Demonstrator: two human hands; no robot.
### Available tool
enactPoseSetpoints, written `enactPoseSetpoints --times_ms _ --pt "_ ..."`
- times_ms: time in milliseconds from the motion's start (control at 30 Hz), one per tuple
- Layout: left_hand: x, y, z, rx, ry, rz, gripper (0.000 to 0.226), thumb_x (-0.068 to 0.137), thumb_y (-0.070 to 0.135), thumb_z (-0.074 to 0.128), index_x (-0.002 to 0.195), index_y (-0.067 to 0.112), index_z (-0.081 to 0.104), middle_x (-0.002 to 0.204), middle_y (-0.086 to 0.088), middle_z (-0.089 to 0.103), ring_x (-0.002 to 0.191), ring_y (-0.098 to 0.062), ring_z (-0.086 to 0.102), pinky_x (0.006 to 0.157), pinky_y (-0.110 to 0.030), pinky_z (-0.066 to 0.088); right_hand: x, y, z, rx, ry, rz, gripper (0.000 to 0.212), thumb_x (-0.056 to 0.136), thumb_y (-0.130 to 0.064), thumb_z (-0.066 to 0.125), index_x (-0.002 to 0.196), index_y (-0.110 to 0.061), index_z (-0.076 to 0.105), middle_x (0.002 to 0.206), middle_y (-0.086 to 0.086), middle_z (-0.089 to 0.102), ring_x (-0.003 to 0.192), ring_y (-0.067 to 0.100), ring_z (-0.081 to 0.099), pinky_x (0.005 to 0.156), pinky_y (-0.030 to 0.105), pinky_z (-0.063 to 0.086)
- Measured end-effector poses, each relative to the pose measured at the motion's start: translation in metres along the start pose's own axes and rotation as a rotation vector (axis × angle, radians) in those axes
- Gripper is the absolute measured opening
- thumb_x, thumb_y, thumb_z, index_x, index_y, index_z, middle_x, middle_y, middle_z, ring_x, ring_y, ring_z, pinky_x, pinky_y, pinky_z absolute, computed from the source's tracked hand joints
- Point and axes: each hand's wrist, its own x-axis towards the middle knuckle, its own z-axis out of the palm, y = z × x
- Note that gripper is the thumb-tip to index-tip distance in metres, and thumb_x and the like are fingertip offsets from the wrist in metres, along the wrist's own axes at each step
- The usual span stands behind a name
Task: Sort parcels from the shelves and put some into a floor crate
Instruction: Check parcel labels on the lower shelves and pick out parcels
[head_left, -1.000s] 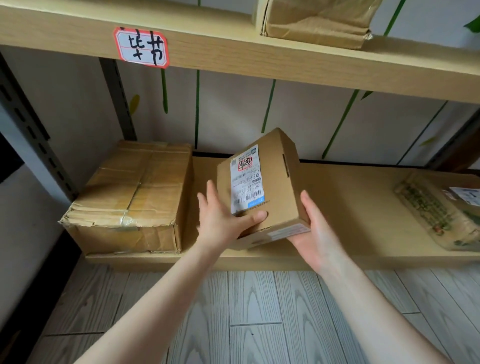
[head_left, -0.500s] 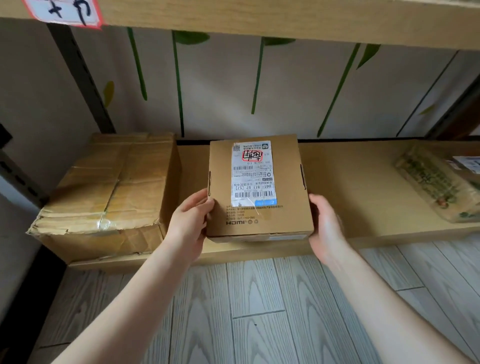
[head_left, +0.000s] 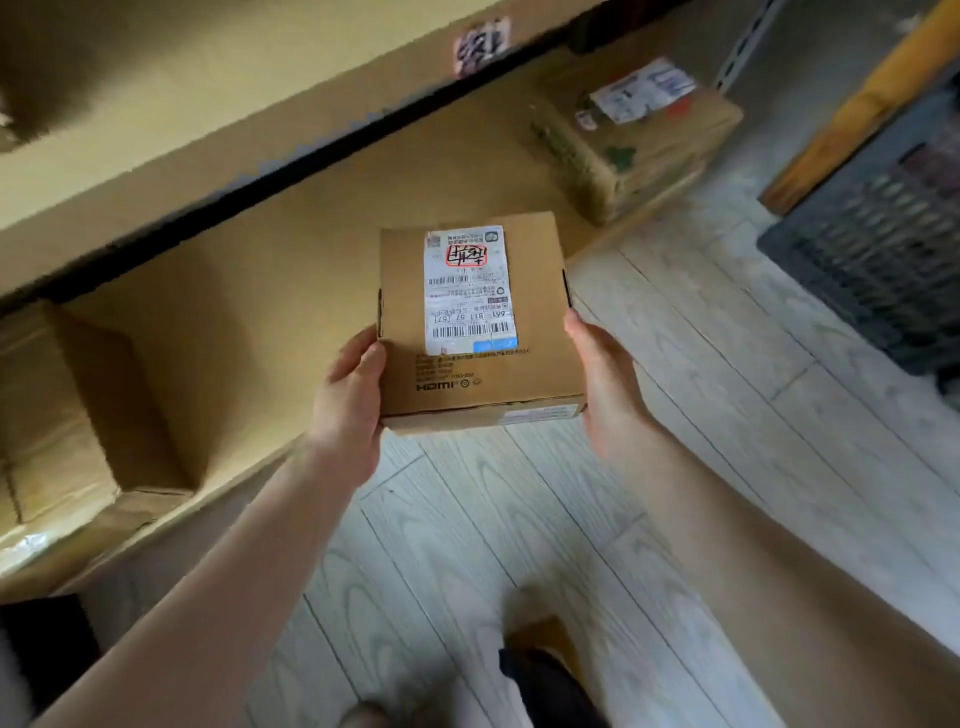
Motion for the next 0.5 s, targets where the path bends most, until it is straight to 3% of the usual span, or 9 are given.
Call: enactPoseSetpoints --times_ms 133,233,333,433,500 --pt "-0.079 -0.005 0.062 0.162 -0.09 -0.106 0.028 0.099 0.016 0.041 0.117 0.034 0.053 0.09 0.01 0.063 0.083 -0.009 0.059 0.08 -0.028 0.049 -0.067 -0.028 -0.092 0.087 0.151 0.057 0.012 0.087 -0.035 0.058 0.081 -0.027 0.065 0.093 -0.005 0.069 0.095 0.014 0.063 0.085 0.027 0.047" --pt "-0.143 -0.006 0.106 0.288 -0.208 -0.143 0.03 0.098 0.019 0.042 0.122 0.033 0.053 0.092 0.012 0.064 0.084 -0.01 0.06 0.077 -0.027 0.045 -0.125 -0.049 -0.161 0.179 0.289 0.086 0.014 0.089 -0.028 0.058 0.08 -0.023 0.067 0.096 0.004 0.071 0.094 0.021 0.066 0.087 0.031 0.051" --pt "-0.209 0.001 0.159 0.429 -0.364 -0.149 0.034 0.097 0.019 0.044 0.129 0.03 0.05 0.108 0.005 0.065 0.097 -0.016 0.061 0.088 -0.034 0.048 -0.18 -0.073 -0.232 0.27 0.421 0.106 0.011 0.09 -0.027 0.057 0.086 -0.021 0.066 0.098 0.006 0.071 0.086 0.018 0.067 0.071 0.022 0.054" --pt "-0.271 0.003 0.223 0.509 -0.507 -0.109 0.037 0.096 0.015 0.046 0.131 0.026 0.048 0.114 0.0 0.064 0.1 -0.019 0.061 0.084 -0.034 0.049 -0.215 -0.095 -0.303 0.354 0.502 0.094 0.02 0.09 -0.028 0.056 0.101 -0.014 0.065 0.107 0.012 0.068 0.094 0.025 0.065 0.08 0.033 0.053" --pt "-0.309 -0.003 0.27 0.56 -0.567 -0.081 0.038 0.096 0.014 0.046 0.132 0.026 0.047 0.107 0.002 0.064 0.095 -0.018 0.061 0.078 -0.032 0.05 -0.232 -0.109 -0.354 0.414 0.555 0.082 0.018 0.09 -0.027 0.057 0.099 -0.014 0.064 0.107 0.013 0.068 0.096 0.029 0.065 0.086 0.04 0.053"
